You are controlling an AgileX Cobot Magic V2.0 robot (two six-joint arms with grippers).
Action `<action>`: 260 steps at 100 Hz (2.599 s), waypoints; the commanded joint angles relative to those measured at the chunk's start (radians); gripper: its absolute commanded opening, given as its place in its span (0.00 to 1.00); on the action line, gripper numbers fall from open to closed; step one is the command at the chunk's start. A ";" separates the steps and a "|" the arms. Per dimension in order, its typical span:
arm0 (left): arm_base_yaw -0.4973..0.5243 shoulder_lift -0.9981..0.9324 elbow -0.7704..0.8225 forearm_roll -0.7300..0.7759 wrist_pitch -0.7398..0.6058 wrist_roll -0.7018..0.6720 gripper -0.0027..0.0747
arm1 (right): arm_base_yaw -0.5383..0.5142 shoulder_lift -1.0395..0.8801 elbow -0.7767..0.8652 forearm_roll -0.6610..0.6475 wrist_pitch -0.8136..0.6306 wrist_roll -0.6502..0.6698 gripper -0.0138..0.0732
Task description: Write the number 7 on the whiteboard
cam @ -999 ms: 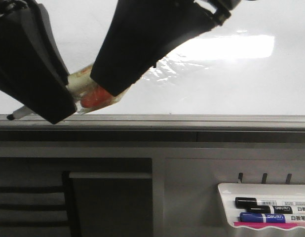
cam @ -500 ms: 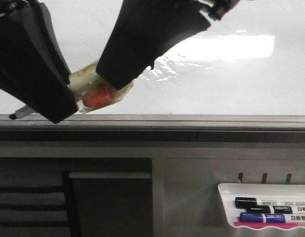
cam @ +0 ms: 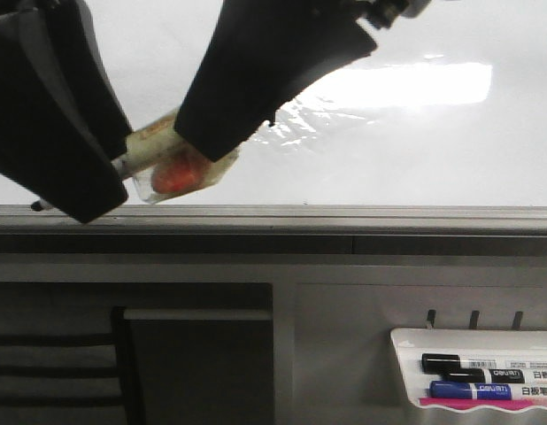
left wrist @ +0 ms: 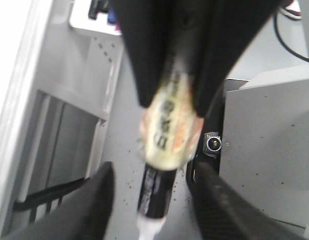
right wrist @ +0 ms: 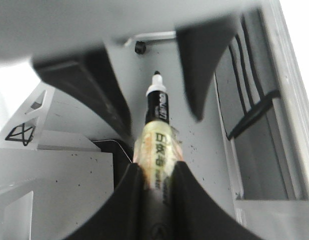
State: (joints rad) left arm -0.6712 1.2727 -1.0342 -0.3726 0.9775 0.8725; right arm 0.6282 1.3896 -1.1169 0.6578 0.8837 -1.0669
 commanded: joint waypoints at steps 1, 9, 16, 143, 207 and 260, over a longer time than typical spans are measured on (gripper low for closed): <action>-0.004 -0.048 -0.057 0.032 -0.026 -0.105 0.56 | -0.008 -0.062 -0.035 -0.047 -0.037 0.072 0.10; -0.004 -0.083 -0.072 0.078 -0.032 -0.174 0.56 | -0.008 -0.100 -0.035 -0.154 -0.047 0.189 0.10; -0.004 -0.118 -0.071 0.094 -0.034 -0.199 0.56 | -0.008 -0.135 -0.035 -0.273 -0.051 0.312 0.10; 0.280 -0.336 0.150 -0.027 -0.250 -0.359 0.56 | -0.124 -0.035 -0.030 -0.502 -0.387 0.912 0.10; 0.280 -0.336 0.150 -0.005 -0.252 -0.358 0.56 | -0.244 -0.058 -0.028 -0.535 -0.288 0.917 0.10; 0.280 -0.333 0.150 -0.005 -0.265 -0.358 0.56 | -0.151 -0.037 0.053 -0.524 -0.321 0.896 0.10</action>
State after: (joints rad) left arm -0.3930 0.9436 -0.8576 -0.3560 0.7702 0.5248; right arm 0.4844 1.3704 -1.0463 0.1680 0.6358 -0.1706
